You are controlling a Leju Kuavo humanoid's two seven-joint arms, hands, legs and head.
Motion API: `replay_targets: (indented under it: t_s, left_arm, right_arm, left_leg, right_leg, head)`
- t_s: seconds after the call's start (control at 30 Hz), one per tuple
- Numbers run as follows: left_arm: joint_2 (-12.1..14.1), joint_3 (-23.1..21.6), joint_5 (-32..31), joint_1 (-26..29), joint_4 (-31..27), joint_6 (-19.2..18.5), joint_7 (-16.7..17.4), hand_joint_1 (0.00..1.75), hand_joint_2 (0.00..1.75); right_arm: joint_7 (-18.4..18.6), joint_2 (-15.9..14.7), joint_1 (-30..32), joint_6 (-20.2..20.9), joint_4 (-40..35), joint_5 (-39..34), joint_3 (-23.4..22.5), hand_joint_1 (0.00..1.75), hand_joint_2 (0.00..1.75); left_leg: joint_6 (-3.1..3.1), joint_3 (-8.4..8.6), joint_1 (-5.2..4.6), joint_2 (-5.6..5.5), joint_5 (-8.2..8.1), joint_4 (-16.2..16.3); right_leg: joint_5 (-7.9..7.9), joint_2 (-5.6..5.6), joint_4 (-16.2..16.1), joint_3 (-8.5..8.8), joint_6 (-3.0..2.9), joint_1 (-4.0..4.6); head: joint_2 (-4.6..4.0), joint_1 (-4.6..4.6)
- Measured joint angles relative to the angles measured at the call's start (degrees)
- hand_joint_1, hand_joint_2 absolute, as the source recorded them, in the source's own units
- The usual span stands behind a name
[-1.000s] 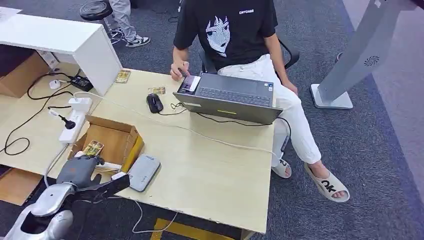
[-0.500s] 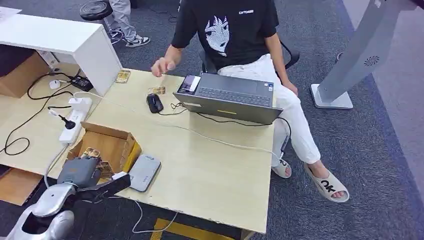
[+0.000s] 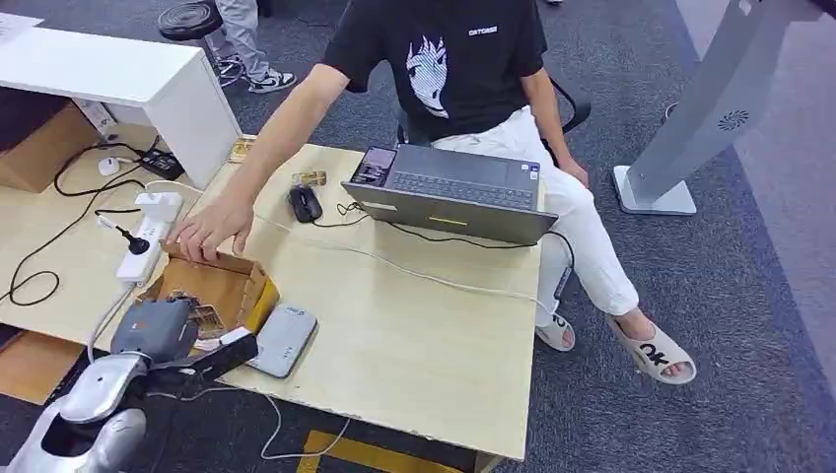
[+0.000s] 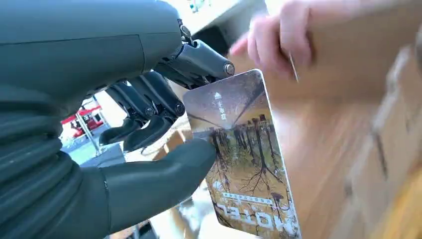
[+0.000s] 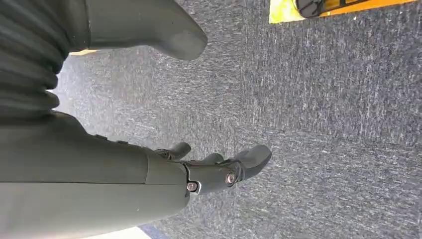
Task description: Pass the card to the sensor for recognition and then transmit it.
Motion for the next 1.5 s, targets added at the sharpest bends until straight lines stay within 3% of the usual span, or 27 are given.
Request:
replay_targets:
  t_s: [0.3, 0.53, 0.77, 1.03, 1.37, 1.4, 1.43, 1.5]
  left_arm:
    - [0.2, 0.0, -0.2, -1.2, -0.8, 1.7, 0.0, 1.75, 1.75]
    - [0.2, 1.3, 0.1, -5.5, -1.2, 3.0, -0.1, 1.75, 1.75]
    - [1.8, 3.1, -1.5, -10.8, -1.2, 3.5, 0.7, 1.75, 1.75]
    - [5.8, 4.6, -6.8, -13.2, 1.4, 3.0, 2.6, 1.75, 1.75]
    - [6.3, 7.2, -6.9, -14.3, 2.4, 2.9, 3.5, 1.75, 1.75]
    - [6.3, 7.2, -6.9, -14.3, 2.5, 2.9, 3.5, 0.14, 1.75]
    - [6.3, 7.2, -6.9, -14.3, 2.5, 2.9, 3.5, 0.00, 1.75]
    - [6.3, 7.2, -7.2, -14.3, 2.7, 3.6, 3.8, 0.00, 1.75]
  right_arm:
    - [0.3, 0.0, 0.0, 0.0, 0.0, -1.0, 0.7, 0.00, 1.75]
    - [0.5, 0.0, -0.1, 0.0, -0.1, -2.1, 1.9, 0.00, 1.75]
    - [0.5, 0.0, -0.2, 0.0, -0.1, -2.5, 2.9, 0.00, 1.75]
    - [0.7, 0.0, -0.3, 0.0, 0.0, -2.4, 3.5, 0.00, 1.75]
    - [0.6, 0.0, -0.3, 0.0, 0.2, -2.1, 3.5, 0.00, 1.75]
    - [0.6, 0.0, -0.3, 0.0, 0.2, -2.1, 3.5, 0.00, 1.75]
    - [0.6, 0.0, -0.3, 0.0, 0.2, -2.1, 3.5, 0.00, 1.75]
    - [0.6, 0.0, -0.3, 0.0, 0.2, -2.1, 3.5, 0.00, 1.75]
  left_leg:
    - [0.00, 0.01, 0.00, 0.01, 0.00, 0.0]
    - [0.00, 0.02, 0.00, -0.01, 0.01, 0.0]
    - [-0.02, 0.01, 0.01, 0.01, 0.02, 0.0]
    - [-0.02, -0.01, 0.01, 0.01, 0.02, 0.0]
    - [-0.02, -0.01, 0.00, 0.03, 0.02, 0.0]
    - [-0.02, 0.00, 0.00, 0.04, 0.02, 0.0]
    - [-0.02, -0.01, 0.00, 0.04, 0.02, 0.0]
    - [-0.02, -0.01, 0.00, 0.04, 0.01, 0.0]
  right_leg:
    - [0.00, 0.01, 0.0, -0.02, 0.00, 0.00]
    - [0.00, 0.00, 0.0, -0.01, 0.00, 0.00]
    - [0.02, 0.02, 0.0, -0.02, -0.02, 0.00]
    - [0.01, 0.02, 0.0, -0.05, -0.02, 0.01]
    - [0.01, 0.04, 0.0, -0.04, -0.02, 0.00]
    - [0.01, 0.04, 0.0, -0.05, -0.02, 0.00]
    - [0.01, 0.05, 0.0, -0.05, -0.02, 0.00]
    - [0.01, 0.05, 0.0, -0.07, -0.02, 0.00]
  head:
    - [0.00, -0.02]
    - [0.00, -0.02]
    - [0.00, 0.00]
    - [0.00, 0.00]
    - [0.00, 0.00]
    - [0.00, 0.00]
    - [0.00, 0.00]
    - [0.00, -0.02]
